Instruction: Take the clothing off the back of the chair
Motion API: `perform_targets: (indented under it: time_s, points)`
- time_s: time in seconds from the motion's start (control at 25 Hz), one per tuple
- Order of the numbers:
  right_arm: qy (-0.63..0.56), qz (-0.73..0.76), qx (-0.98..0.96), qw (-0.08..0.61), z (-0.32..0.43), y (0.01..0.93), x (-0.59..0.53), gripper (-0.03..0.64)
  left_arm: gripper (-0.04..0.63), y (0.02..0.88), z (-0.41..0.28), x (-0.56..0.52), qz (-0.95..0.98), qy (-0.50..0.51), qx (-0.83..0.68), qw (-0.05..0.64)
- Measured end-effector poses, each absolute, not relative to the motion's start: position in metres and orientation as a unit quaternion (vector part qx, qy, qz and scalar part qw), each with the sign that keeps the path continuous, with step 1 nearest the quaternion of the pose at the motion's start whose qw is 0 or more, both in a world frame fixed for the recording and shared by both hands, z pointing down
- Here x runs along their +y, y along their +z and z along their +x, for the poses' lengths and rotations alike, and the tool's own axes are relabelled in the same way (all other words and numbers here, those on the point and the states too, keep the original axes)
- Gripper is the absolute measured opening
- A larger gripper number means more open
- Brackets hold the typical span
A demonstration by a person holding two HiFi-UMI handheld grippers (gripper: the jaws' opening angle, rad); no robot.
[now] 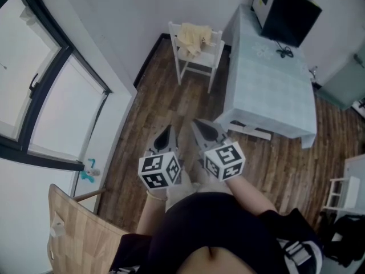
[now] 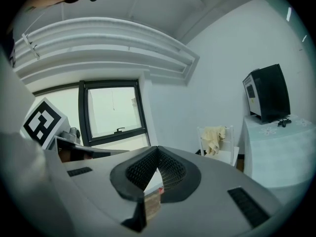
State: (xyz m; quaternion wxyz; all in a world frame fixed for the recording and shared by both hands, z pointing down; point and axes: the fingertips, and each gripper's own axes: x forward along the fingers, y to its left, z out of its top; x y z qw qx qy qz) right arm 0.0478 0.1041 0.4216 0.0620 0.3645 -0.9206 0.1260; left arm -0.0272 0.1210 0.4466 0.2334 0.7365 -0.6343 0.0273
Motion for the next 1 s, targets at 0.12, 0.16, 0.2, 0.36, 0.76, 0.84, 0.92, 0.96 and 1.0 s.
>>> perform_targets:
  time_s: [0.12, 0.16, 0.2, 0.36, 0.76, 0.84, 0.92, 0.96, 1.0]
  points:
    - [0.128, 0.366, -0.920, 0.062, 0.046, 0.426, 0.091, 0.012, 0.002, 0.449, -0.031, 0.104, 0.736, 0.025, -0.636, 0.231]
    - [0.129, 0.366, -0.920, 0.062, 0.045, 0.427, 0.086, 0.011, 0.002, 0.450, -0.032, 0.098, 0.737, 0.026, -0.635, 0.231]
    - [0.129, 0.366, -0.920, 0.062, 0.043, 0.428, 0.081, 0.012, 0.002, 0.451, -0.033, 0.091, 0.738, 0.026, -0.633, 0.230]
    - [0.128, 0.374, -0.916, 0.060, 0.036, 0.427, 0.050, 0.012, 0.002, 0.450, -0.040, 0.055, 0.746, 0.029, -0.625, 0.227]
    - [0.125, 0.414, -0.900, 0.056, -0.003, 0.424, -0.052, 0.012, 0.002, 0.449, -0.075, -0.055, 0.779, 0.041, -0.586, 0.220]
    - [0.125, 0.423, -0.896, 0.054, -0.013, 0.419, -0.076, 0.011, 0.002, 0.446, -0.083, -0.079, 0.787, 0.047, -0.577, 0.216]
    - [0.123, 0.431, -0.892, 0.053, -0.023, 0.415, -0.098, 0.011, 0.002, 0.444, -0.092, -0.102, 0.792, 0.050, -0.569, 0.215]
    - [0.122, 0.435, -0.891, 0.053, -0.028, 0.413, -0.108, 0.011, 0.002, 0.444, -0.097, -0.113, 0.794, 0.050, -0.566, 0.215]
    - [0.121, 0.438, -0.889, 0.054, -0.032, 0.412, -0.118, 0.012, 0.002, 0.444, -0.101, -0.125, 0.797, 0.050, -0.562, 0.216]
